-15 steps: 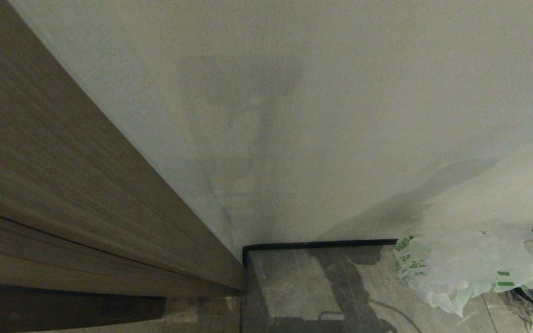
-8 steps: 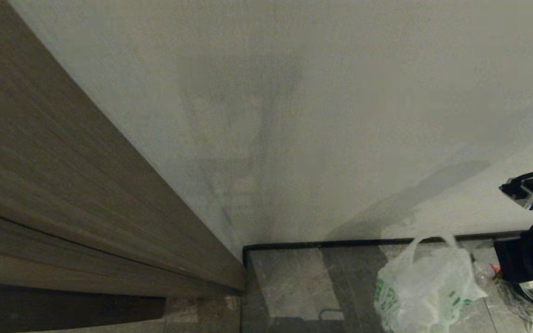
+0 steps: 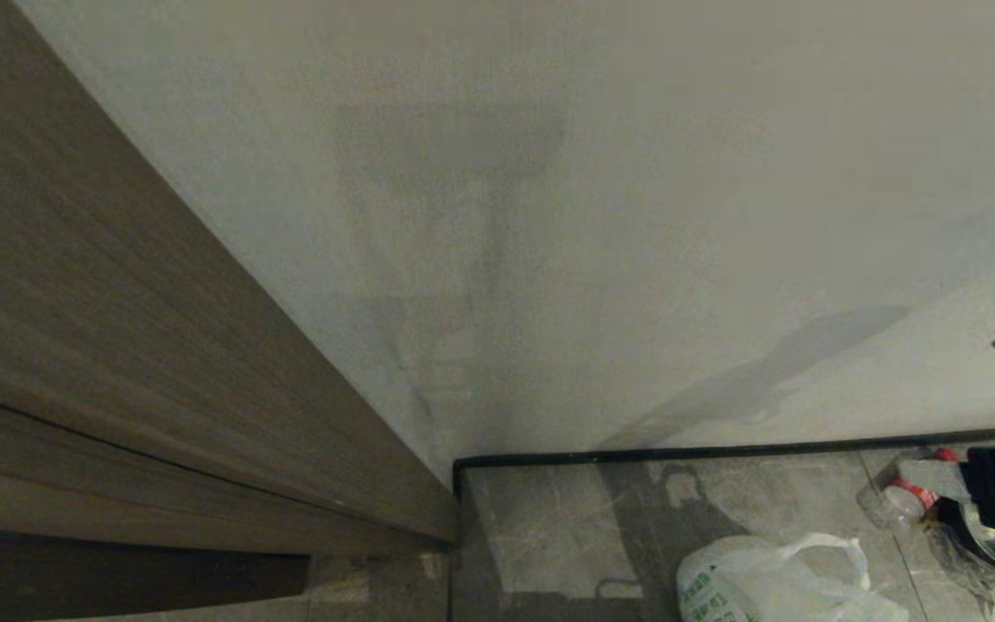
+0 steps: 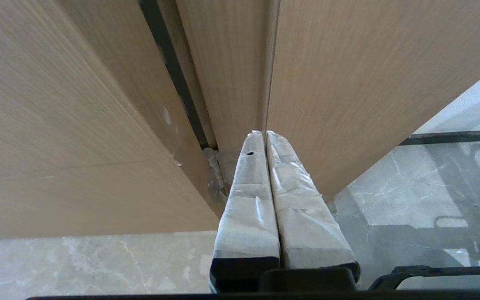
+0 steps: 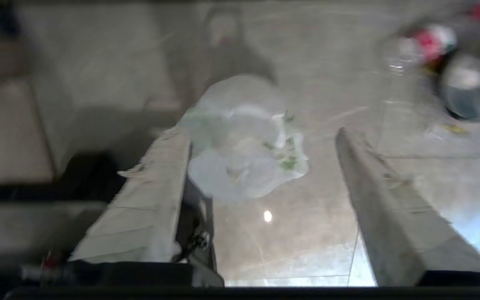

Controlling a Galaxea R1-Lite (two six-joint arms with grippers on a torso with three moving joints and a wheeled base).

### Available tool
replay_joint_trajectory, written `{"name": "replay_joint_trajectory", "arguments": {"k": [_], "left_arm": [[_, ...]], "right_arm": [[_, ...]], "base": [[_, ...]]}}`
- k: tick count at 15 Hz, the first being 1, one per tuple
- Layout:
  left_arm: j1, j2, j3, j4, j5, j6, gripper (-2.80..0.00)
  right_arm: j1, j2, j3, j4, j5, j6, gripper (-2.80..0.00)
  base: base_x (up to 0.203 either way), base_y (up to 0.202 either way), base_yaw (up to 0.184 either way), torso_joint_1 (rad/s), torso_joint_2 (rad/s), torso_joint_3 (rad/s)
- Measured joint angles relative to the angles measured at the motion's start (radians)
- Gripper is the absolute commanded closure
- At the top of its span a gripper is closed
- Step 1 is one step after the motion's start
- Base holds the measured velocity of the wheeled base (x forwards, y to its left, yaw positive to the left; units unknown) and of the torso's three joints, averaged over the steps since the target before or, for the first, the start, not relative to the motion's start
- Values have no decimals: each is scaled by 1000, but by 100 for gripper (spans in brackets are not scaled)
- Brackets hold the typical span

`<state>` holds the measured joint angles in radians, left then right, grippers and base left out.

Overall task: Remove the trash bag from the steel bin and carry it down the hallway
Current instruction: Put the trash bag at the door

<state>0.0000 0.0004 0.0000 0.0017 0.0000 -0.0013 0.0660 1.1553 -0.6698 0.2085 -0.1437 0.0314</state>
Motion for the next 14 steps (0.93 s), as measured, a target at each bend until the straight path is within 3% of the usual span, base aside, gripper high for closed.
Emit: {"name": "replay_joint_trajectory", "arguments": {"k": [4,5,7,10,14], "left_arm": [[0,0,0,0,0,0,0],[0,0,0,0,0,0,0],[0,0,0,1,0,0,0],[0,0,0,0,0,0,0],[0,0,0,0,0,0,0]], "right_arm": [[-15,-233,54,187,-130,52,0],[-16,-295,67,239,-132,56,0],[-40,-401,101,248,-81,62,0],[-122,-574,190,129,88,74,0],[-133,-773,361,18,204,78,0]], "base": [[0,0,0,0,0,0],[0,0,0,0,0,0],[0,0,0,0,0,0],[0,0,0,0,0,0],[0,0,0,0,0,0]]}}
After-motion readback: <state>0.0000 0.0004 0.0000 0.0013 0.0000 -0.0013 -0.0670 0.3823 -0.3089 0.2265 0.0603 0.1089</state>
